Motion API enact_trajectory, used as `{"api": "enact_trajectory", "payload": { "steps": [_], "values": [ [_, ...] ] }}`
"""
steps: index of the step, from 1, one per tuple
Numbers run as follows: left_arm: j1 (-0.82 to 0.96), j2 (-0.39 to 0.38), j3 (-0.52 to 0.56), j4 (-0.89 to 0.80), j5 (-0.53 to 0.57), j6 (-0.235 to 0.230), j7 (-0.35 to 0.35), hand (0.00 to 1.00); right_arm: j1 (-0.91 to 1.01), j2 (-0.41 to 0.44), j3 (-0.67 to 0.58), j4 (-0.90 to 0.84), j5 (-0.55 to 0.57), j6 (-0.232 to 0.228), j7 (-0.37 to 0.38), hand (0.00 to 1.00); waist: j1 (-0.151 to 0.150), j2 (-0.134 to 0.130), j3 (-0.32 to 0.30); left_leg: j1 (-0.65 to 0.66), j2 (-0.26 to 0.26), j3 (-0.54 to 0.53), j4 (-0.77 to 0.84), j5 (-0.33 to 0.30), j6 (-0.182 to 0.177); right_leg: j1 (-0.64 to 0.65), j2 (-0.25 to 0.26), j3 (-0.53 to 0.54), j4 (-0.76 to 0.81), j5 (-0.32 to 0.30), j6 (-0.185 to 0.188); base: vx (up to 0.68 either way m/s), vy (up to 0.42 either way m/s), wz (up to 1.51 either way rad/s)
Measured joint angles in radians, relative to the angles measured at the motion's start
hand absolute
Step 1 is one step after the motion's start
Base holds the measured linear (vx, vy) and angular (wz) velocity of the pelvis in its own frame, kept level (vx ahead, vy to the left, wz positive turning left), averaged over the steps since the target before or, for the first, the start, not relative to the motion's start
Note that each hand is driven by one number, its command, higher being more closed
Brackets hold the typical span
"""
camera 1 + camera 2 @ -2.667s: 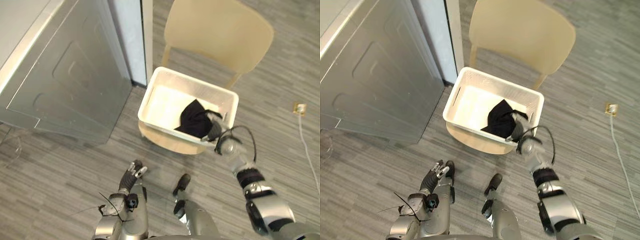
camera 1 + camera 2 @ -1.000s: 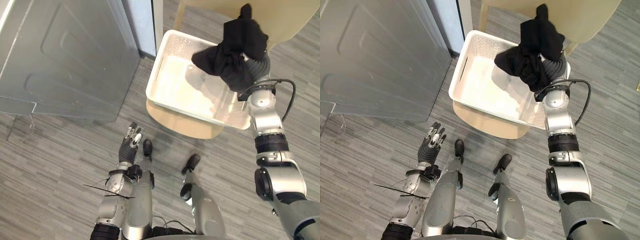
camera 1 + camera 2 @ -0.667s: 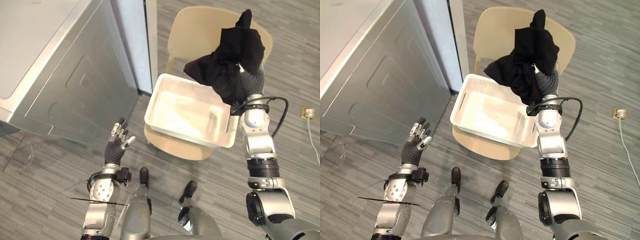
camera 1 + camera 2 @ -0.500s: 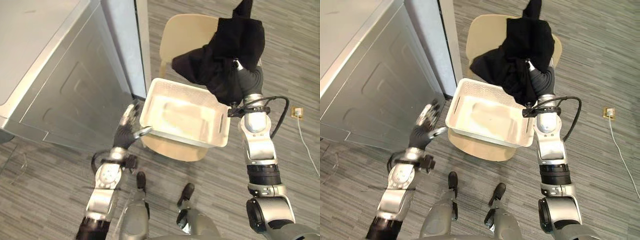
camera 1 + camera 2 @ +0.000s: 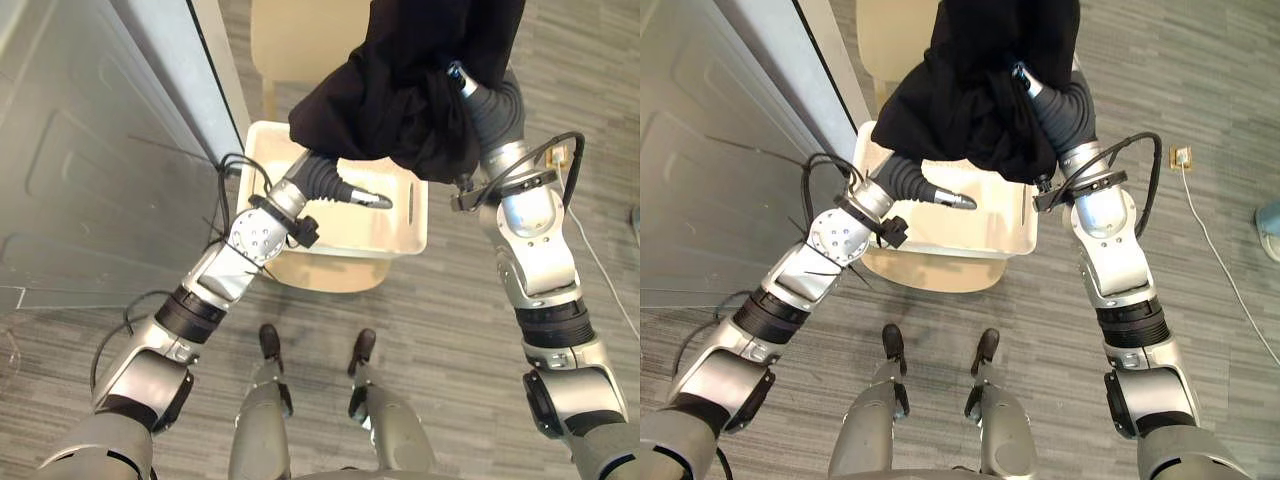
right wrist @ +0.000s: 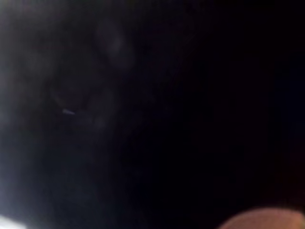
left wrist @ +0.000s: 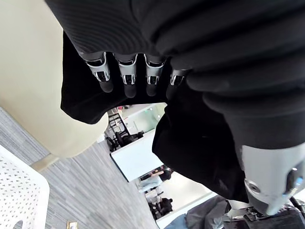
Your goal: Pick up the laundry basket with both hands and put the clothes into the washing machine.
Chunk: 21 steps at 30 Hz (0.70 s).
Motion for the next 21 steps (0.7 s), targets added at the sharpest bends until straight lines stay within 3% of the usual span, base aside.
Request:
{"api": "enact_trajectory", "payload": {
  "steps": [9, 12, 21],
  "values": [
    [-0.094, 0.006, -0.053, 0.033, -0.045, 0.002, 0.008, 0.0, -0.012, -0.07, 0.051, -0.008, 0.162, -0.004, 0.02, 1.0, -0.025, 0.019, 0.047, -0.056, 0.001, 0.004, 0.023, 0.003, 0.005, -0.055, 0.001, 0.01, -0.001, 0.013, -0.002, 0.0, 0.003, -0.04],
    [-0.138, -0.018, -0.063, 0.065, -0.07, 0.004, 0.043, 0.0, -0.026, -0.071, 0.076, -0.027, 0.196, -0.006, 0.02, 1.0, -0.025, 0.033, 0.063, -0.057, 0.001, 0.014, 0.024, 0.003, 0.005, -0.062, 0.001, 0.023, -0.002, 0.016, 0.001, 0.01, 0.007, -0.09],
    [-0.169, -0.079, -0.062, 0.108, -0.074, 0.02, 0.138, 0.0, -0.024, -0.059, 0.153, -0.029, 0.307, -0.042, 0.021, 1.0, -0.028, 0.042, 0.069, -0.056, 0.003, 0.042, 0.032, -0.004, 0.011, -0.072, 0.005, 0.054, -0.013, 0.032, -0.001, 0.0, 0.007, -0.1]
  ]
}}
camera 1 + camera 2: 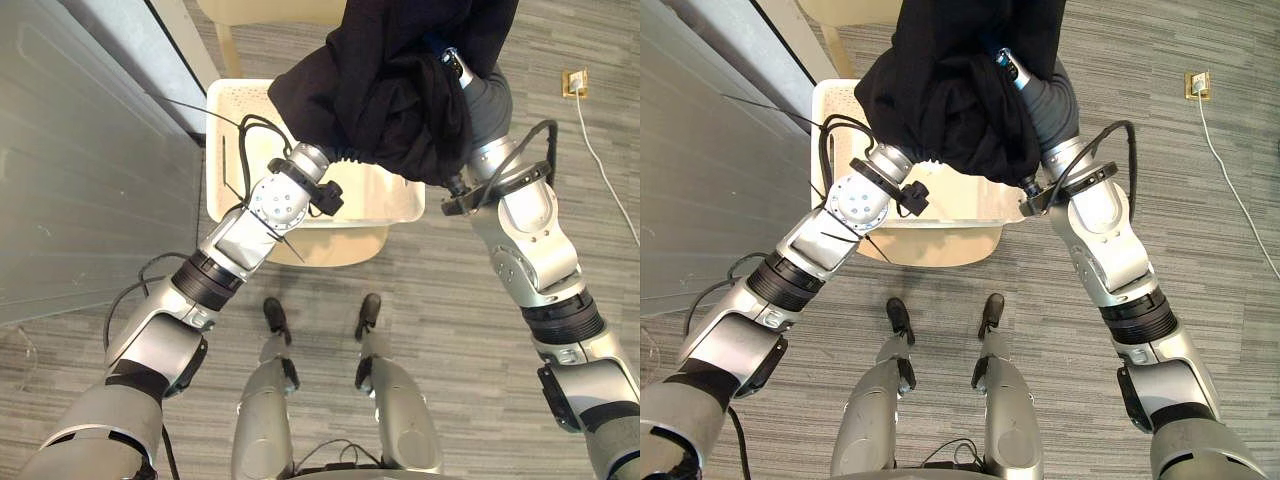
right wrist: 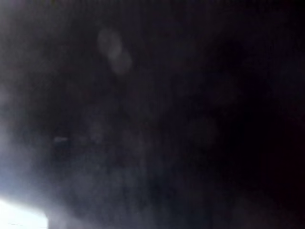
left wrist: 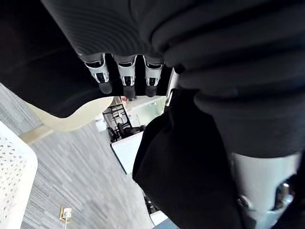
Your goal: Pick up the laundry basket with both hands and put the clothes into the washing machine.
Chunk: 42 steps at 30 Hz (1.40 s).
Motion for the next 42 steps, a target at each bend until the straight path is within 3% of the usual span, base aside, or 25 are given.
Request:
{"api": "enact_trajectory", "payload": {
  "steps": [5, 10, 21, 22, 25, 32, 36, 42],
  "values": [
    [0.0, -0.051, 0.029, 0.034, 0.066, 0.016, 0.018, 0.0, 0.049, 0.031, 0.003, -0.004, 0.007, -0.004, -0.001, 1.0, 0.001, 0.002, 0.001, 0.0, 0.001, 0.008, 0.003, -0.003, 0.001, 0.002, -0.003, 0.003, -0.008, 0.006, 0.002, -0.01, 0.004, -0.02],
    [0.009, -0.062, 0.044, 0.035, 0.067, 0.026, 0.012, 0.0, 0.086, 0.049, -0.024, -0.004, 0.004, 0.0, -0.001, 1.0, 0.003, 0.002, 0.001, 0.0, 0.001, 0.009, 0.0, -0.003, 0.001, 0.003, -0.003, 0.002, -0.012, 0.006, 0.002, 0.0, 0.0, 0.0],
    [0.093, -0.179, 0.142, 0.035, 0.09, 0.04, 0.02, 0.0, 0.156, 0.08, -0.065, -0.004, 0.005, 0.001, -0.004, 1.0, 0.005, 0.001, 0.0, 0.005, 0.0, 0.007, -0.004, -0.003, 0.001, 0.013, -0.003, -0.002, -0.013, 0.006, 0.002, 0.0, 0.002, 0.01],
    [0.096, -0.196, 0.144, 0.035, 0.119, 0.05, 0.048, 1.0, 0.166, 0.101, -0.071, -0.004, 0.008, 0.0, -0.009, 1.0, 0.005, 0.001, 0.0, 0.006, 0.0, 0.007, -0.004, -0.003, 0.001, 0.013, -0.003, -0.002, -0.015, 0.006, 0.002, 0.0, 0.0, 0.0],
    [0.095, -0.227, 0.146, 0.036, 0.136, 0.067, 0.108, 1.0, 0.178, 0.162, -0.084, -0.004, 0.055, -0.003, -0.032, 1.0, 0.006, 0.001, 0.0, 0.006, -0.001, 0.008, -0.008, -0.002, 0.001, 0.015, -0.003, -0.002, -0.024, 0.011, 0.005, 0.0, 0.0, 0.0],
    [0.092, -0.253, 0.145, 0.038, 0.137, 0.069, 0.191, 1.0, 0.192, 0.247, -0.08, -0.003, 0.227, -0.076, -0.077, 1.0, 0.006, 0.0, -0.002, 0.011, 0.0, 0.012, -0.001, -0.003, 0.001, 0.02, -0.002, 0.004, -0.024, 0.015, 0.007, 0.0, 0.001, -0.02],
    [0.088, -0.253, 0.146, 0.038, 0.155, 0.066, 0.213, 1.0, 0.191, 0.256, -0.064, -0.003, 0.258, -0.1, -0.088, 1.0, 0.012, -0.001, -0.002, 0.011, 0.001, 0.027, 0.007, -0.01, 0.002, 0.02, -0.002, 0.026, -0.043, 0.035, 0.035, -0.02, 0.005, -0.12],
    [0.088, -0.233, 0.148, 0.04, 0.171, 0.063, 0.214, 1.0, 0.193, 0.239, -0.032, 0.005, 0.282, -0.11, -0.089, 1.0, 0.014, -0.001, -0.002, 0.011, 0.007, 0.058, 0.047, -0.037, 0.006, 0.018, -0.005, 0.055, -0.046, 0.031, 0.041, -0.04, 0.006, -0.15]
  ]
}}
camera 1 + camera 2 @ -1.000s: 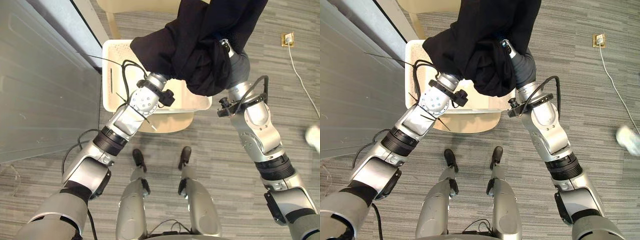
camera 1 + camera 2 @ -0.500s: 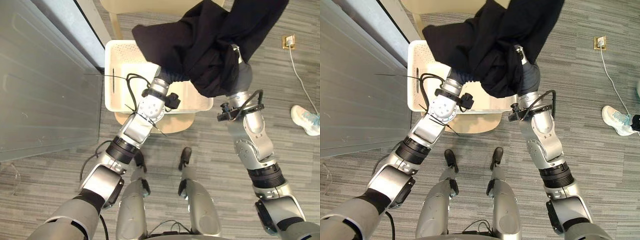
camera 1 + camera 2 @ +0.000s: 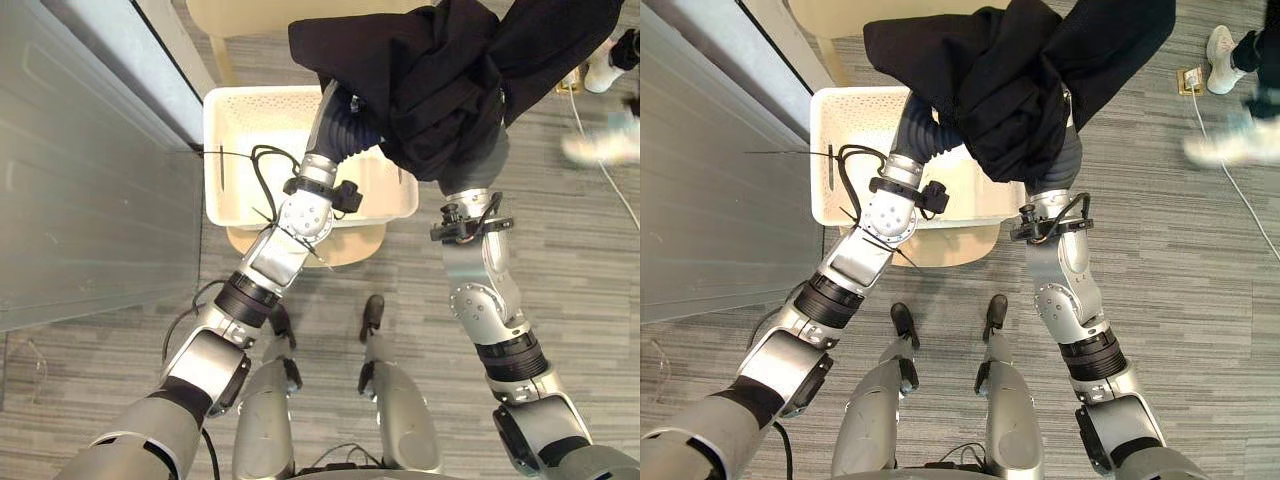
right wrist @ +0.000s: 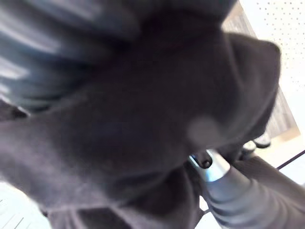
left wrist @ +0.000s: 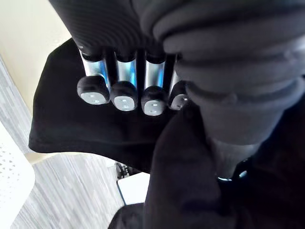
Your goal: Pick up the laundry basket with both hands and put the clothes into the washing machine.
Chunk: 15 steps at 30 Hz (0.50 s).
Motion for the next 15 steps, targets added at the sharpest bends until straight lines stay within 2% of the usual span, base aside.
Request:
{"api": "enact_trajectory", "payload": {
  "steps": [6, 8, 15],
  "values": [
    [0.0, 0.028, 0.003, 0.0, 0.025, -0.009, 0.0, 1.0, 0.009, -0.034, 0.022, 0.0, 0.011, -0.001, 0.02, 1.0, -0.001, 0.0, 0.0, -0.033, 0.025, 0.0, 0.067, -0.027, -0.002, -0.006, 0.006, 0.003, -0.001, 0.002, -0.002, -0.02, -0.005, -0.05],
    [0.0, 0.029, 0.006, 0.0, 0.032, -0.017, 0.0, 1.0, 0.008, -0.045, 0.029, 0.0, 0.011, 0.001, 0.032, 1.0, 0.0, 0.0, 0.0, -0.048, 0.031, -0.005, 0.091, -0.038, -0.003, -0.009, 0.01, 0.001, -0.001, 0.012, -0.015, 0.0, 0.0, 0.0],
    [0.0, 0.027, 0.031, 0.0, 0.065, -0.02, 0.0, 1.0, 0.003, -0.048, 0.037, 0.004, 0.01, 0.006, 0.043, 1.0, 0.002, 0.0, 0.0, -0.066, 0.038, -0.015, 0.13, -0.06, 0.002, -0.006, 0.016, -0.003, -0.001, 0.015, -0.018, 0.0, -0.001, 0.02]
  ]
}}
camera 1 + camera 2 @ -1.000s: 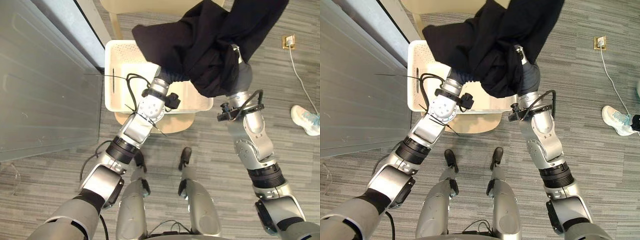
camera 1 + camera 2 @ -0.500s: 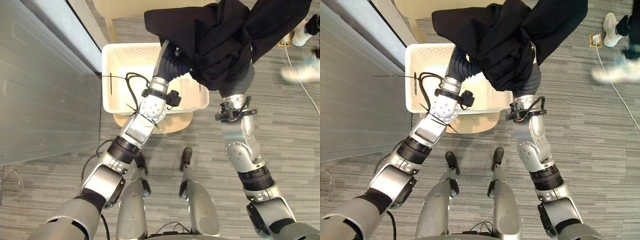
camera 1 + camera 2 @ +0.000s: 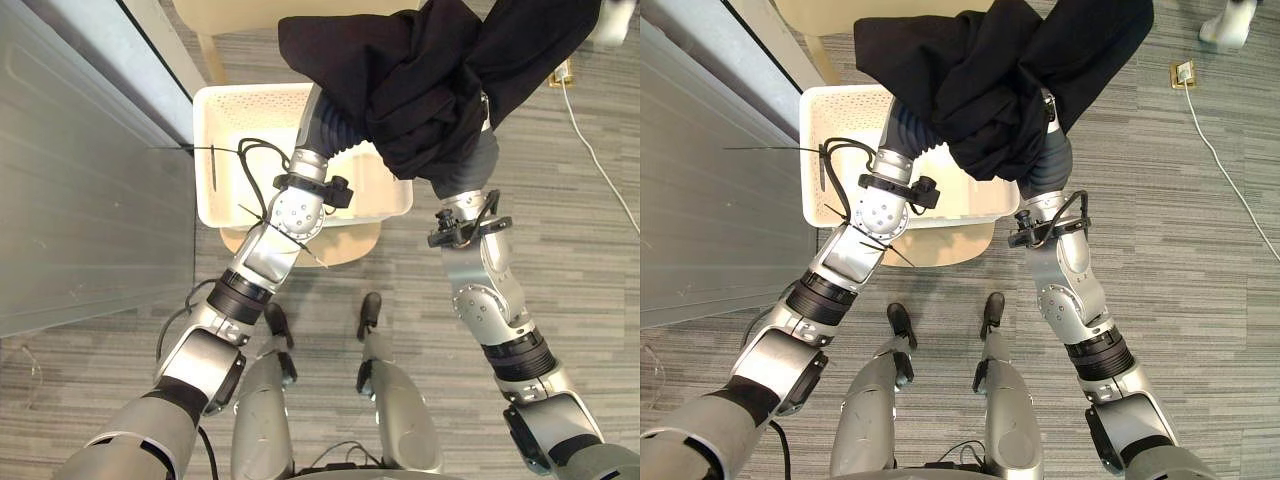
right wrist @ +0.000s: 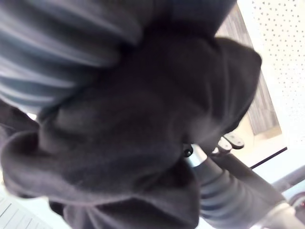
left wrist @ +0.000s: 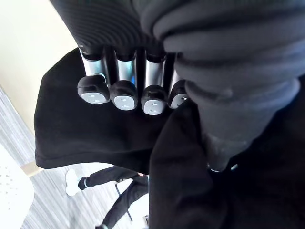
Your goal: Pick up the laundry basket with both hands and put the clothes into the washing machine.
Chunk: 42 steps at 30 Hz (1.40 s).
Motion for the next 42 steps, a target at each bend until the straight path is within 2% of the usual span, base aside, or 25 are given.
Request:
{"api": "enact_trajectory", "payload": {
  "steps": [4, 5, 10, 15, 19, 21, 26, 31, 38, 39, 42],
  "values": [
    [0.002, 0.0, 0.005, 0.0, 0.036, 0.0, 0.0, 1.0, -0.001, -0.003, -0.002, 0.008, -0.001, 0.004, 0.008, 1.0, 0.012, 0.0, 0.0, 0.001, 0.002, -0.003, 0.001, 0.0, 0.0, 0.004, 0.001, -0.003, -0.001, 0.0, 0.0, 0.0, -0.004, 0.01],
    [0.004, 0.0, 0.005, 0.0, 0.038, -0.001, 0.0, 0.0, 0.0, -0.003, -0.003, 0.009, -0.001, 0.006, 0.011, 1.0, 0.012, -0.001, 0.0, 0.001, 0.002, -0.006, 0.001, 0.0, 0.0, 0.007, 0.001, -0.005, -0.001, 0.0, 0.0, 0.0, -0.011, 0.05],
    [0.011, -0.014, 0.015, 0.0, 0.033, 0.006, -0.003, 0.0, 0.0, -0.004, -0.019, 0.018, -0.003, 0.027, 0.032, 1.0, 0.012, -0.004, -0.002, 0.001, 0.001, -0.014, -0.001, 0.0, 0.0, 0.011, 0.001, -0.015, -0.001, -0.001, 0.0, 0.0, -0.014, 0.05],
    [0.03, -0.043, 0.04, 0.009, -0.047, 0.014, -0.032, 0.0, 0.002, -0.003, -0.022, 0.028, -0.003, 0.042, 0.04, 1.0, 0.013, -0.009, -0.005, 0.001, -0.001, -0.024, -0.004, 0.001, 0.0, 0.017, 0.001, -0.027, -0.001, -0.001, 0.001, 0.01, -0.013, 0.06],
    [0.03, -0.031, 0.039, 0.058, -0.291, 0.01, -0.135, 0.0, 0.013, -0.001, -0.012, 0.055, 0.001, 0.068, 0.046, 1.0, 0.014, -0.039, -0.023, 0.003, -0.004, -0.03, -0.017, 0.002, -0.007, 0.017, 0.0, -0.031, -0.002, -0.009, 0.01, 0.01, -0.008, 0.03],
    [0.026, 0.034, -0.002, 0.063, -0.502, 0.008, -0.21, 0.0, 0.019, -0.003, 0.016, 0.071, 0.041, 0.068, 0.067, 1.0, 0.014, -0.059, -0.035, 0.004, -0.004, -0.031, -0.021, 0.0, -0.011, 0.016, -0.005, -0.031, -0.002, -0.019, 0.019, 0.0, 0.0, 0.0],
    [-0.025, 0.199, -0.108, 0.063, -0.73, 0.008, -0.332, 0.0, 0.022, -0.017, 0.073, 0.071, 0.111, 0.066, 0.087, 1.0, 0.015, -0.069, -0.042, 0.001, -0.003, -0.034, -0.014, 0.001, -0.008, 0.016, -0.006, -0.036, -0.002, -0.015, 0.014, 0.0, 0.0, 0.0],
    [-0.111, 0.308, -0.168, 0.068, -0.769, 0.012, -0.381, 0.0, -0.025, -0.051, 0.126, 0.071, 0.177, 0.056, 0.09, 1.0, 0.013, -0.07, -0.042, -0.007, 0.004, -0.036, 0.008, -0.011, -0.009, 0.016, -0.001, -0.035, -0.002, -0.012, 0.011, 0.02, -0.001, -0.02],
    [-0.203, 0.326, -0.169, 0.102, -0.698, 0.011, -0.359, 0.0, -0.058, -0.048, 0.14, 0.066, 0.196, 0.032, 0.09, 1.0, 0.001, -0.073, -0.043, -0.062, 0.027, -0.044, 0.122, -0.065, 0.001, 0.005, 0.007, -0.023, -0.001, 0.0, -0.004, 0.0, 0.004, -0.08],
    [-0.204, 0.326, -0.169, 0.104, -0.694, 0.01, -0.353, 1.0, -0.058, -0.044, 0.142, 0.066, 0.196, 0.031, 0.09, 1.0, -0.002, -0.073, -0.043, -0.064, 0.028, -0.045, 0.129, -0.071, -0.001, 0.005, 0.007, -0.023, -0.001, 0.0, -0.004, 0.0, 0.0, 0.0],
    [-0.203, 0.326, -0.168, 0.104, -0.671, -0.011, -0.35, 1.0, -0.063, -0.048, 0.148, 0.066, 0.2, 0.023, 0.09, 1.0, -0.011, -0.086, -0.041, -0.068, 0.028, -0.044, 0.119, -0.077, -0.008, 0.001, 0.004, -0.025, -0.003, -0.024, -0.014, 0.0, 0.0, 0.0]
  ]
}}
